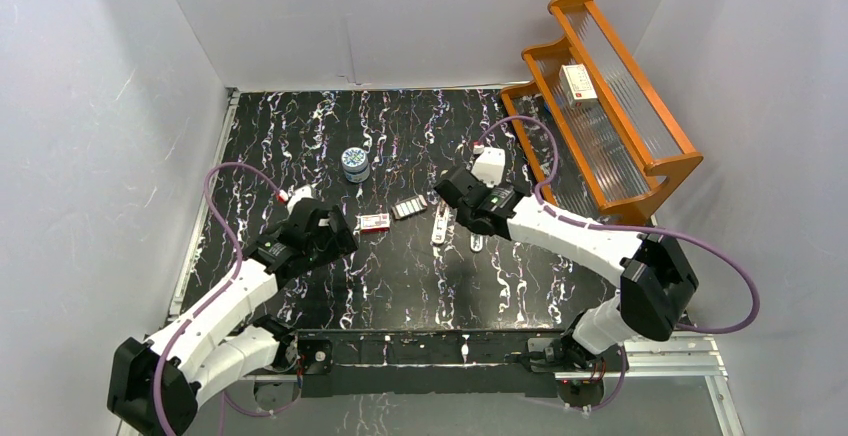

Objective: Load the staples into the stapler

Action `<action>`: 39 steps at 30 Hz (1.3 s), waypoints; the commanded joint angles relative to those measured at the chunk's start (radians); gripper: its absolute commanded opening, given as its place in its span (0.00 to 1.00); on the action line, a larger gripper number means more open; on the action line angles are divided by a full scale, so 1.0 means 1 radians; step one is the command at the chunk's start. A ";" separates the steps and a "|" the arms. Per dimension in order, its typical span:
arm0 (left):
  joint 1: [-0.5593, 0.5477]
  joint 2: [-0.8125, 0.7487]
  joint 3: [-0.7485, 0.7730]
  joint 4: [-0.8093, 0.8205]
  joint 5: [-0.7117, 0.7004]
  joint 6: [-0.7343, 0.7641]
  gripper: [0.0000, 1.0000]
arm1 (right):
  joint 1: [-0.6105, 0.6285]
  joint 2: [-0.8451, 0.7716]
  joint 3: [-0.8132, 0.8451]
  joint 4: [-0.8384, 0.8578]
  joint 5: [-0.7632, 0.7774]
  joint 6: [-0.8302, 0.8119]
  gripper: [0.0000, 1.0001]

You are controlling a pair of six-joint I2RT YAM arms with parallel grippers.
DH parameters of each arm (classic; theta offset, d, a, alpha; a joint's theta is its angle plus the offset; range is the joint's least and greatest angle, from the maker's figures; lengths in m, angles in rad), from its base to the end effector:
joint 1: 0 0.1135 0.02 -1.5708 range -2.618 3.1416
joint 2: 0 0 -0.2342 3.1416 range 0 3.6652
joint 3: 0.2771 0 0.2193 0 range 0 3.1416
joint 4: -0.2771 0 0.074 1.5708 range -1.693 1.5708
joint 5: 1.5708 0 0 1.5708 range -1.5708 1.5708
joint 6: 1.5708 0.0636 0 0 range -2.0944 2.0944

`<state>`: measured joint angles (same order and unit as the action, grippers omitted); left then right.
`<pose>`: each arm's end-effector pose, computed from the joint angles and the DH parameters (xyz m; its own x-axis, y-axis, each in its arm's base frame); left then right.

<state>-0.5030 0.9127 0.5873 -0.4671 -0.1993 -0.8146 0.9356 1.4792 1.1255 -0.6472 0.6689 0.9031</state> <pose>0.1739 -0.0813 0.1911 -0.6832 -0.4379 -0.5843 -0.2132 0.8850 -0.4140 0.2003 0.2053 0.2256 -0.6493 0.1574 -0.7441 0.1242 0.9872 0.1004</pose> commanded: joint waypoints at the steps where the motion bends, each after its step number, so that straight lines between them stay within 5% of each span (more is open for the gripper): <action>1: 0.006 0.025 0.058 0.009 0.020 0.015 0.79 | -0.047 -0.016 -0.029 0.072 0.020 -0.033 0.24; 39: 0.006 0.122 0.095 0.046 0.066 0.018 0.79 | -0.143 0.063 -0.175 0.263 -0.143 -0.200 0.24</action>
<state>-0.5030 1.0256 0.6369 -0.4194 -0.1360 -0.8108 0.7979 1.5459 0.9516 -0.4351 0.5289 0.7380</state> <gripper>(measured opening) 0.791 0.243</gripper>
